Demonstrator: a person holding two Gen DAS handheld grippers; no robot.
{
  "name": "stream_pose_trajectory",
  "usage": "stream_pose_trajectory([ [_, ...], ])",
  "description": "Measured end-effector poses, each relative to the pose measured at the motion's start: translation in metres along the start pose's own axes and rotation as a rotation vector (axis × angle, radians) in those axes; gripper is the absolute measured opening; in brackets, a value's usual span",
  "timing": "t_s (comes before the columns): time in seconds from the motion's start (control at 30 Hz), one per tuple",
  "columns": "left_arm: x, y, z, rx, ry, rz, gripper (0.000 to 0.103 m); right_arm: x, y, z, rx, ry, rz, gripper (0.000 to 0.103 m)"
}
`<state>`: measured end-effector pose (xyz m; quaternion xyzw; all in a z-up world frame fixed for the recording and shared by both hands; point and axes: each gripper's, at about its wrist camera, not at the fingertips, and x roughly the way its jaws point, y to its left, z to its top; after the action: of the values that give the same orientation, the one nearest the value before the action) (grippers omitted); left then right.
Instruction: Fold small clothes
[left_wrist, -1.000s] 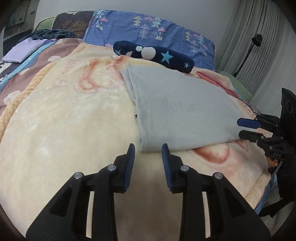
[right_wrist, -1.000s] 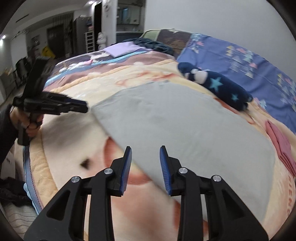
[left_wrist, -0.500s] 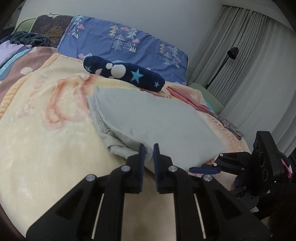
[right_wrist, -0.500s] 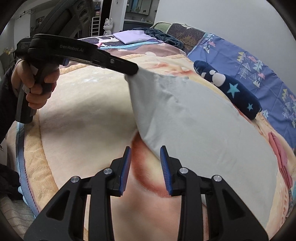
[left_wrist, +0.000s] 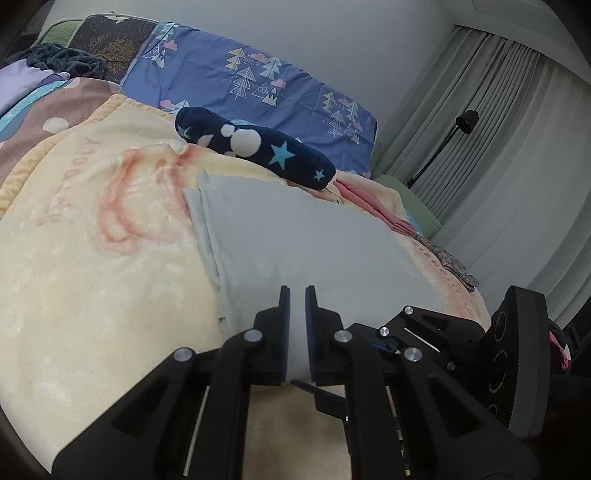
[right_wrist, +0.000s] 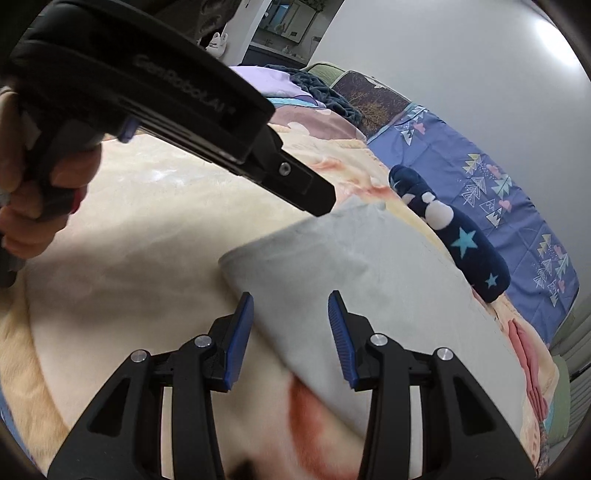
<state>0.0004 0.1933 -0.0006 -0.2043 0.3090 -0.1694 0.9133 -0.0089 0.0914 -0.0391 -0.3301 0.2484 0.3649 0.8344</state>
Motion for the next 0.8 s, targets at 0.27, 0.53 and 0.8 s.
stream_pose_trajectory([
  [0.27,-0.016,0.047,-0.011,-0.097,-0.009,0.109,0.009,0.007,0.026,-0.005,-0.135,0.049,0.024,0.043],
  [0.53,-0.019,0.064,-0.016,-0.149,-0.017,0.134,0.011,-0.001,0.017,0.017,-0.025,-0.059,-0.037,0.002],
  [0.8,0.001,0.075,0.003,-0.206,0.015,0.039,0.035,-0.003,0.007,0.009,0.019,-0.046,0.06,0.002],
])
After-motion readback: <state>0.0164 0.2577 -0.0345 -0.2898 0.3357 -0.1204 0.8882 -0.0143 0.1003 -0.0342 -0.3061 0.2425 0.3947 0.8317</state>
